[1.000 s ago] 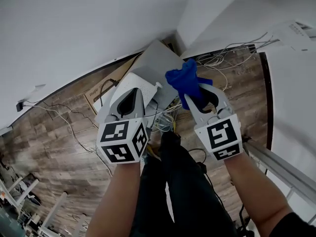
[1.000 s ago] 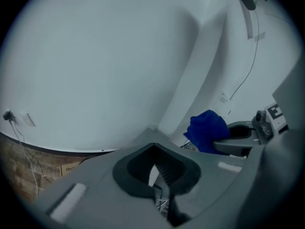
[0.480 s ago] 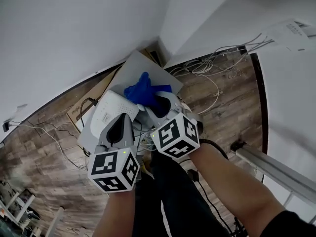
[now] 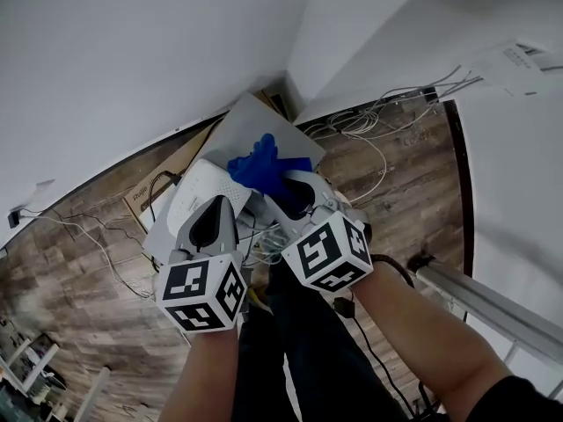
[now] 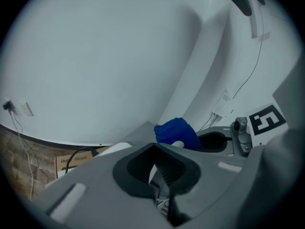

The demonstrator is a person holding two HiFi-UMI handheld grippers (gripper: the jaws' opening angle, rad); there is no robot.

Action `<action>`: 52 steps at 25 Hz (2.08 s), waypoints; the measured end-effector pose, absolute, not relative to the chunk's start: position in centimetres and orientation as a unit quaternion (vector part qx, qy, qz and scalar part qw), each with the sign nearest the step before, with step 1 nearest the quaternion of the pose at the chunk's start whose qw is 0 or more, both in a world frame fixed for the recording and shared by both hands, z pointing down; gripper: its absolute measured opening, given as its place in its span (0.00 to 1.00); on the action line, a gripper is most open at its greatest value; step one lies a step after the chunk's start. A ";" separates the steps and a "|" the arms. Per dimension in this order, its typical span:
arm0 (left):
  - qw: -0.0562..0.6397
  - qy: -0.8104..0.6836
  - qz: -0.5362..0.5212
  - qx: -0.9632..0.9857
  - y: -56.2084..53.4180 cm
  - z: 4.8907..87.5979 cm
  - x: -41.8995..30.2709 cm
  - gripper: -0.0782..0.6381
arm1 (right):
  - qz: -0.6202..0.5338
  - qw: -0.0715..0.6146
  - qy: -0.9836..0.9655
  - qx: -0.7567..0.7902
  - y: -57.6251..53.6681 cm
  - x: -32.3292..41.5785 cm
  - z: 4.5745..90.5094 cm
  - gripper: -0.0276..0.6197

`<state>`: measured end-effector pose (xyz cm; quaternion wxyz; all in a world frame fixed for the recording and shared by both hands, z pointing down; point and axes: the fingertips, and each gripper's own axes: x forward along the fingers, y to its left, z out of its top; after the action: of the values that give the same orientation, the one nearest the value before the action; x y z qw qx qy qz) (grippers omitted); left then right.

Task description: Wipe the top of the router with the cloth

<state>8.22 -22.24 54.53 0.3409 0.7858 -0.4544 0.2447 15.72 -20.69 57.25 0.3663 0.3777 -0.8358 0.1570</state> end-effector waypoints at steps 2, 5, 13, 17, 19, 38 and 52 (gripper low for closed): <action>0.339 -0.459 0.237 0.786 -22.1 53.4 7.6 0.11 | 0.163 0.361 -0.834 0.384 -20.1 15.6 56.0 0.24; 0.335 -0.470 0.223 0.786 -21.9 51.5 6.0 0.11 | 0.171 0.353 -0.827 0.403 -19.2 15.4 53.9 0.24; 0.335 -0.525 0.181 0.761 -20.1 48.1 -3.3 0.11 | 0.177 0.326 -0.835 0.407 -15.3 9.3 49.7 0.24; 0.344 -0.550 0.178 0.740 -18.4 49.2 -8.0 0.11 | 0.159 0.367 -0.834 0.381 -14.8 5.3 53.7 0.24; 0.352 -0.558 0.180 0.729 -17.4 50.5 -9.7 0.11 | 0.154 0.395 -0.829 0.365 -14.7 3.8 56.7 0.24; 0.381 -0.523 0.189 0.739 -12.7 53.9 -10.2 0.11 | 0.183 0.407 -0.843 0.301 -9.4 -3.5 58.3 0.24; 0.342 -0.525 0.181 0.758 -11.4 47.7 -12.7 0.11 | 0.169 0.297 -0.882 0.325 -7.0 -7.3 44.3 0.24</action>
<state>-12.68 -11.36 47.70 0.3417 0.7581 -0.5253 0.1806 -7.32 -7.00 44.30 0.2968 0.3245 -0.8820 0.1695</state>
